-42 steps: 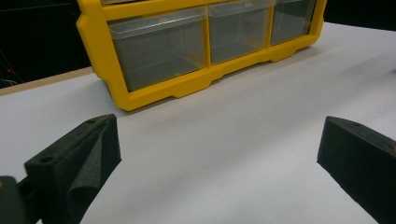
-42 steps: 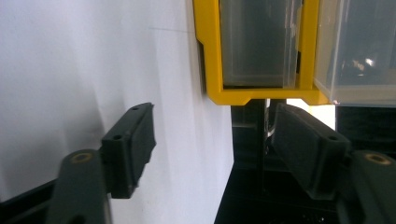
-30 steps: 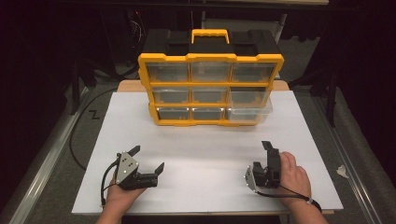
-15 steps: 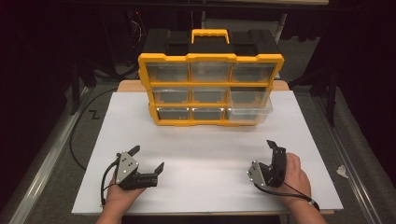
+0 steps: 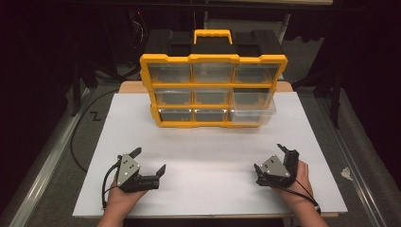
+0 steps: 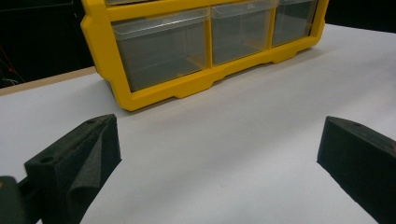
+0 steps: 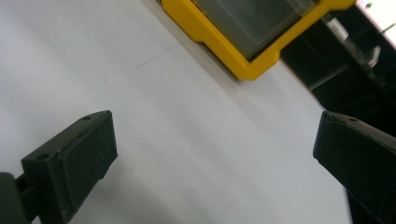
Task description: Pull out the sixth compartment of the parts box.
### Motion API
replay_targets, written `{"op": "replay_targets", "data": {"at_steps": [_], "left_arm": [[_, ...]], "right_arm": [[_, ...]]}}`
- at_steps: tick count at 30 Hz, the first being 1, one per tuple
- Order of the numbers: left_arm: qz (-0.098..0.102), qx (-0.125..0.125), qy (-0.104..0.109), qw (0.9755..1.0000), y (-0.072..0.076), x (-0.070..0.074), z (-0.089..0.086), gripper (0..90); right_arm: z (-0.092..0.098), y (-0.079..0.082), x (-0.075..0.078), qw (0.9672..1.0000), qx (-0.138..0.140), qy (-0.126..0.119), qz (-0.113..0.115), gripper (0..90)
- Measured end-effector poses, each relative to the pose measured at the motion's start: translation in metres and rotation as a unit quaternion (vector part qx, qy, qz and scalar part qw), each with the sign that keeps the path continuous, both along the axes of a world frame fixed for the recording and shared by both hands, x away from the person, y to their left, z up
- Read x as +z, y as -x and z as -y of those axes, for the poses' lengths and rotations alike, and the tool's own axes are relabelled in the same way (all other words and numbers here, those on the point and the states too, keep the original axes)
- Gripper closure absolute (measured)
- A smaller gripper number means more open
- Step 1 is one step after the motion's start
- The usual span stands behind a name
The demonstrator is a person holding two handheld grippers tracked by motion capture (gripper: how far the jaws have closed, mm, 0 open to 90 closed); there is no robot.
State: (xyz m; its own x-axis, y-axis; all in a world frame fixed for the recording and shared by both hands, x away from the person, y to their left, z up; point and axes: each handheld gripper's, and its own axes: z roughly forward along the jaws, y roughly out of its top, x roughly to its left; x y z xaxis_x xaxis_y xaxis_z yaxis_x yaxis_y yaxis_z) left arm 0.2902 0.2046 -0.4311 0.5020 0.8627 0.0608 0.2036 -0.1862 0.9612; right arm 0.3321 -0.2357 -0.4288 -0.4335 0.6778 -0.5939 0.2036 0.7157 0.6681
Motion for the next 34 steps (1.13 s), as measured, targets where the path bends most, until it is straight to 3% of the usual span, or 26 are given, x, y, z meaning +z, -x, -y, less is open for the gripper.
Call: {"op": "replay_targets", "data": {"at_steps": [5, 11, 19, 21, 25, 26, 29, 34], "left_arm": [[-0.001, 0.000, 0.004, 1.0000, 0.000, 0.000, -0.001, 0.2], [-0.007, -0.002, 0.010, 0.9999, -0.001, 0.000, -0.001, 0.2], [-0.011, -0.001, 0.023, 0.9997, -0.002, 0.000, -0.003, 0.2], [-0.013, 0.000, 0.027, 0.9996, -0.002, 0.000, -0.004, 0.2], [-0.015, -0.001, 0.029, 0.9995, -0.002, -0.001, -0.003, 0.2], [-0.017, -0.002, 0.026, 0.9995, -0.002, -0.001, -0.003, 0.2], [-0.017, -0.002, 0.027, 0.9995, -0.002, -0.001, -0.003, 0.2], [-0.017, -0.002, 0.027, 0.9995, -0.002, -0.001, -0.003, 0.2]], "right_arm": [[0.006, 0.000, 0.000, 0.9963, -0.008, -0.078, -0.034, 1.3], [0.013, 0.002, 0.003, 0.9866, -0.006, -0.155, -0.049, 1.3], [0.022, 0.006, 0.008, 0.9664, -0.001, -0.251, -0.055, 1.3], [0.024, 0.006, 0.009, 0.9600, 0.002, -0.275, -0.055, 1.3], [0.027, 0.005, 0.009, 0.9423, 0.011, -0.328, -0.066, 1.3], [0.027, 0.004, 0.009, 0.9393, 0.012, -0.335, -0.071, 1.3], [0.028, 0.003, 0.007, 0.9364, 0.013, -0.342, -0.077, 1.3], [0.027, 0.003, 0.007, 0.9388, 0.015, -0.336, -0.076, 1.3]]}}
